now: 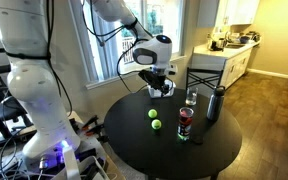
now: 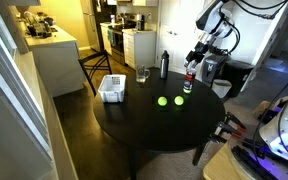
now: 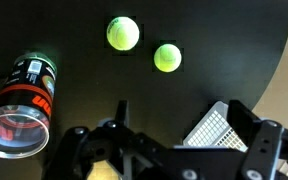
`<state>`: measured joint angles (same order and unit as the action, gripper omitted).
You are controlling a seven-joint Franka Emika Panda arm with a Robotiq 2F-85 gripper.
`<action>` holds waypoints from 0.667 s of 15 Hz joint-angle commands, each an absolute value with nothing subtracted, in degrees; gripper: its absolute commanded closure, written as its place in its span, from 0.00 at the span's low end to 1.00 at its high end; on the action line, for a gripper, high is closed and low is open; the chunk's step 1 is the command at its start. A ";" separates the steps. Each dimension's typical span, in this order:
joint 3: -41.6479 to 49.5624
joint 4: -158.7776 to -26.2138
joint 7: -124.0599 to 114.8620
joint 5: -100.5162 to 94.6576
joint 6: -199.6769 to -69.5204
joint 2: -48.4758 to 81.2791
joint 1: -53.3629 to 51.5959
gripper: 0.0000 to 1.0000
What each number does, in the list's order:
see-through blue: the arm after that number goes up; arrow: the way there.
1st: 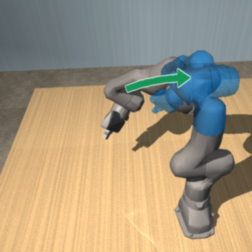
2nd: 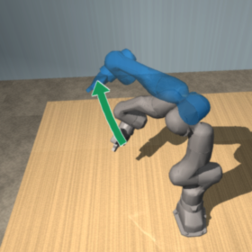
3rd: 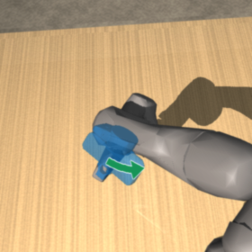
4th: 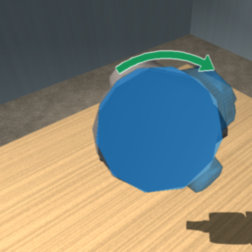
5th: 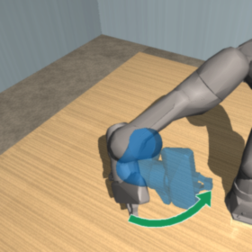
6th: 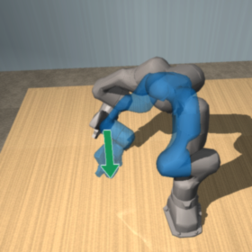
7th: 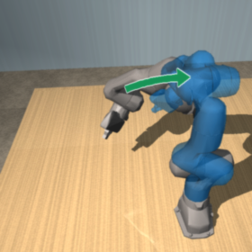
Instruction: Put one tennis ball into the tennis ball tube
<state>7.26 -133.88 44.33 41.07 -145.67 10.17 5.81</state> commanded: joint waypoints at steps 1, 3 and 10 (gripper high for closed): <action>5.42 -133.82 43.88 40.45 -145.76 10.14 7.66 0.00; 5.45 -133.80 43.94 40.46 -145.75 10.14 7.81 0.00; 5.04 -133.68 44.24 40.69 -146.77 11.00 7.70 0.00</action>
